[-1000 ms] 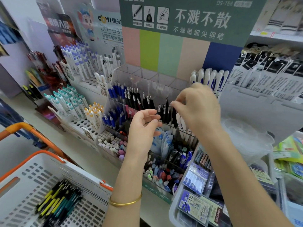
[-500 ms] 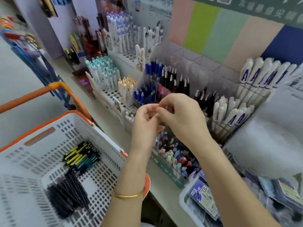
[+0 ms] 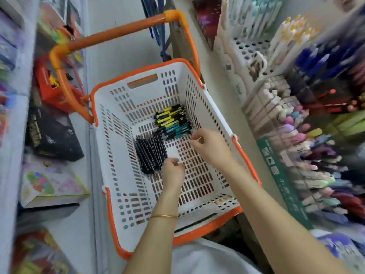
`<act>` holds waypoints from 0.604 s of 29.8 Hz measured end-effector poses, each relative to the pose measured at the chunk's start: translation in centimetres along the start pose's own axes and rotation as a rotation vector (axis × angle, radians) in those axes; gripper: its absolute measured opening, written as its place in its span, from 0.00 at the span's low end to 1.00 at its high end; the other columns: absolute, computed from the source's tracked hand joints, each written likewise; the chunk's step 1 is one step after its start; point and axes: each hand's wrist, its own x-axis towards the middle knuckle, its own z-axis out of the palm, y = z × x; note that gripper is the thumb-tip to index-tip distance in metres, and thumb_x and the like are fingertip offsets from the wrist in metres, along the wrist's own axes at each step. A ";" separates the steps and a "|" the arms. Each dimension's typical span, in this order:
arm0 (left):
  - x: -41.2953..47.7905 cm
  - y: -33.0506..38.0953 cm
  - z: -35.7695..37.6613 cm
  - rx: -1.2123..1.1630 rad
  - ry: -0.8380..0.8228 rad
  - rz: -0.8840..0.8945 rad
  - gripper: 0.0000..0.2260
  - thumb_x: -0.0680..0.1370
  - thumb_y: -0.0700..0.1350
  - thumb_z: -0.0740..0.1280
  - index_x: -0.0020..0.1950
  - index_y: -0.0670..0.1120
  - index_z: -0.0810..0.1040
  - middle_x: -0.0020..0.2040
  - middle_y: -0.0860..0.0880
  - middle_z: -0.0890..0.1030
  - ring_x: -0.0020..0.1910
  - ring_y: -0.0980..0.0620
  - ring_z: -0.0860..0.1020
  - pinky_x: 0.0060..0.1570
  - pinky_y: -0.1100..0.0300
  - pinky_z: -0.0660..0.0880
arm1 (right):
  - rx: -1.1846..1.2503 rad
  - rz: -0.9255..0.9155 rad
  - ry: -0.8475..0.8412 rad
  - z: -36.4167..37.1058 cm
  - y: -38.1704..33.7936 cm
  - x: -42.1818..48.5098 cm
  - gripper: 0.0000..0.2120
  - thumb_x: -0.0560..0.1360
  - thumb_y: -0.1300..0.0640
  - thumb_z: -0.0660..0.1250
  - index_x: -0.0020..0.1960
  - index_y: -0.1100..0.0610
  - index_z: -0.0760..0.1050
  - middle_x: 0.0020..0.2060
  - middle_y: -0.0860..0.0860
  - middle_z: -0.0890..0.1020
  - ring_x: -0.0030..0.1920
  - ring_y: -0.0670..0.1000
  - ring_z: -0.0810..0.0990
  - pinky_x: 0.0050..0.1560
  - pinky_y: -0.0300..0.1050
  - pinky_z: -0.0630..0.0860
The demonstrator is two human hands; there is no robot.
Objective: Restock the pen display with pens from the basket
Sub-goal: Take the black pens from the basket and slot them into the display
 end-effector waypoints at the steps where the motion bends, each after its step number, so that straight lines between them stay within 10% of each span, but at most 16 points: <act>1: 1.2 -0.8 -0.4 0.070 0.047 -0.012 0.09 0.80 0.41 0.63 0.60 0.44 0.75 0.62 0.43 0.75 0.56 0.44 0.76 0.55 0.50 0.76 | 0.027 0.015 -0.029 1.0 0.3 0.5 0.08 0.78 0.56 0.63 0.53 0.57 0.78 0.44 0.49 0.80 0.41 0.47 0.75 0.41 0.43 0.72; 11: 11.1 -1.9 -2.8 0.520 0.220 -0.125 0.47 0.74 0.56 0.71 0.78 0.36 0.44 0.76 0.37 0.54 0.75 0.39 0.55 0.71 0.45 0.60 | 0.141 0.176 -0.187 5.9 3.7 3.9 0.09 0.79 0.57 0.62 0.54 0.60 0.76 0.44 0.54 0.81 0.41 0.52 0.80 0.45 0.49 0.79; 18: 14.9 -1.3 -2.4 0.566 0.270 -0.212 0.41 0.79 0.57 0.65 0.77 0.34 0.47 0.76 0.36 0.57 0.74 0.39 0.57 0.70 0.45 0.60 | 0.172 0.233 -0.214 7.0 5.8 4.5 0.09 0.79 0.57 0.61 0.48 0.61 0.76 0.39 0.57 0.81 0.33 0.48 0.74 0.32 0.38 0.69</act>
